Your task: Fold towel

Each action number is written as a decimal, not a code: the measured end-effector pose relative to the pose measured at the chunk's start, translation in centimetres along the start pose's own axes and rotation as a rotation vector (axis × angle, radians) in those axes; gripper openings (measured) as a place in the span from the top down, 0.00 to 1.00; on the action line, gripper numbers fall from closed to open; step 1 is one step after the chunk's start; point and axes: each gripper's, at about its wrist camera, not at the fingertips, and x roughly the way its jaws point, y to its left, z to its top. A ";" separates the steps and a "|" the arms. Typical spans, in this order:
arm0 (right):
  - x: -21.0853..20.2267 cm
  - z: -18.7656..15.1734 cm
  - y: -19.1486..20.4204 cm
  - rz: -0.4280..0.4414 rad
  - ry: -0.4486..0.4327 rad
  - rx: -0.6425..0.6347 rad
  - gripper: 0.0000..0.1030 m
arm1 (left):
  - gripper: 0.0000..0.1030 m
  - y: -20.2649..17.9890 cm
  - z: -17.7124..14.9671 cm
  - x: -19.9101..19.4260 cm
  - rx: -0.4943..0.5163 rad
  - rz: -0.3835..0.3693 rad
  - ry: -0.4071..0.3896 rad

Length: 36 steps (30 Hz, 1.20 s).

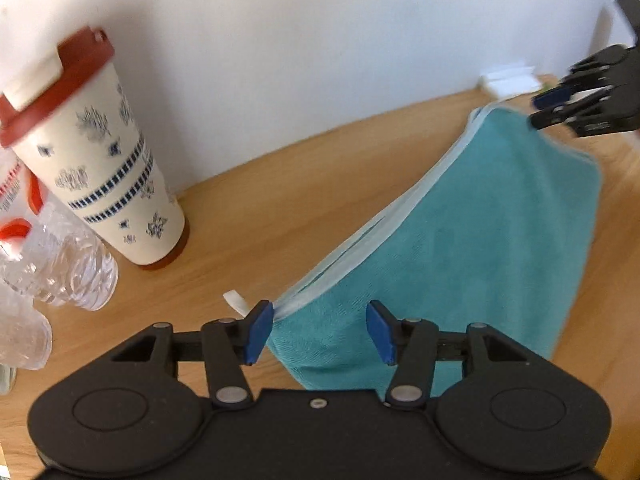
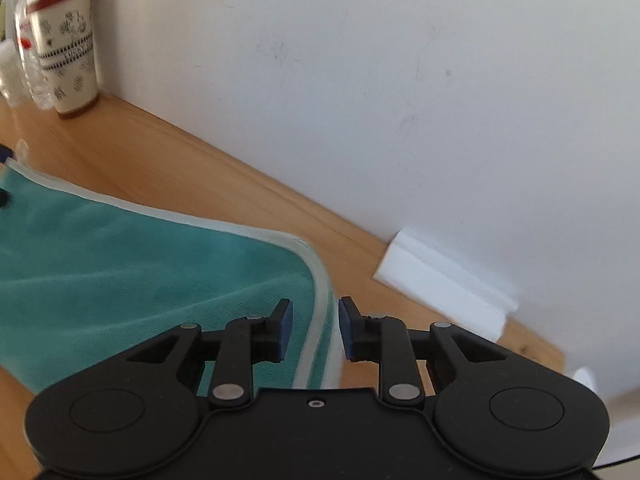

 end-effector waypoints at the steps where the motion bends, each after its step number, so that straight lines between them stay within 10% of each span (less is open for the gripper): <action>1: 0.4 -0.1 -0.1 0.016 0.021 0.010 0.70 | 0.49 0.5 0.0 0.6 -0.022 0.016 0.002; 7: 0.9 0.0 -1.2 0.078 0.057 0.096 0.80 | 0.73 1.7 0.2 1.5 -0.092 0.061 -0.038; 23: -2.0 -4.6 -0.9 0.108 0.183 0.380 0.81 | 0.79 4.4 0.4 0.1 -0.227 0.044 -0.025; 26: -5.4 -5.2 -0.2 -0.020 0.083 0.386 0.72 | 0.70 4.4 0.2 -1.9 -0.238 0.023 -0.048; 30: -7.5 -5.8 2.5 0.111 -0.033 0.404 0.73 | 0.36 3.3 -1.1 -4.3 -0.299 -0.003 -0.080; 36: -3.4 -6.2 7.4 0.162 -0.066 0.364 0.73 | 0.35 0.1 -2.7 -2.7 -0.260 -0.025 -0.032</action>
